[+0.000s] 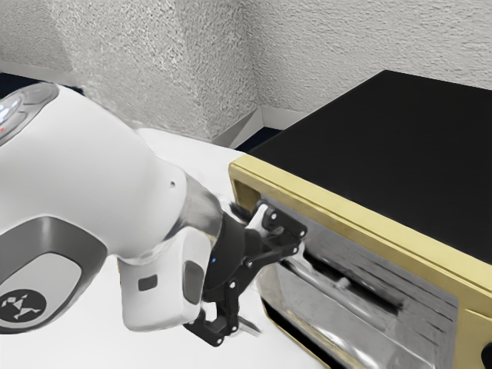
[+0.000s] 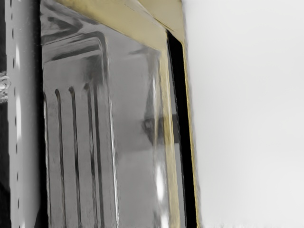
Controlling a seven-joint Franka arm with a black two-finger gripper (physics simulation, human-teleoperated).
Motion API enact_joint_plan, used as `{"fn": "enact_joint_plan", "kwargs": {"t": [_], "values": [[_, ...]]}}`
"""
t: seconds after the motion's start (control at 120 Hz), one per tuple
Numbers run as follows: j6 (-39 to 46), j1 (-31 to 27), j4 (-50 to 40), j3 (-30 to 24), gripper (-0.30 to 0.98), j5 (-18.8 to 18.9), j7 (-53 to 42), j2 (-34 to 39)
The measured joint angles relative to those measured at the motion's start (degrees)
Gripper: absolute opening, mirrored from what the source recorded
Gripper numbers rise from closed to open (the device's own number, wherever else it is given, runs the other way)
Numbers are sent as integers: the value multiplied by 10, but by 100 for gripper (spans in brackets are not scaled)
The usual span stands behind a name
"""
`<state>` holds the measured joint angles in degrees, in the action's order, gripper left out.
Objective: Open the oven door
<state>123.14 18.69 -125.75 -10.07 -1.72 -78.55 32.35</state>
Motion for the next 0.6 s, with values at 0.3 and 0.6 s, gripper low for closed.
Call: {"fn": "enact_joint_plan", "kwargs": {"t": [0.3, 0.6], "values": [[-213, 145, 335, -156, 67, 81, 94, 96], [-399, -107, 538, 333, 68, -22, 288, -391]]}}
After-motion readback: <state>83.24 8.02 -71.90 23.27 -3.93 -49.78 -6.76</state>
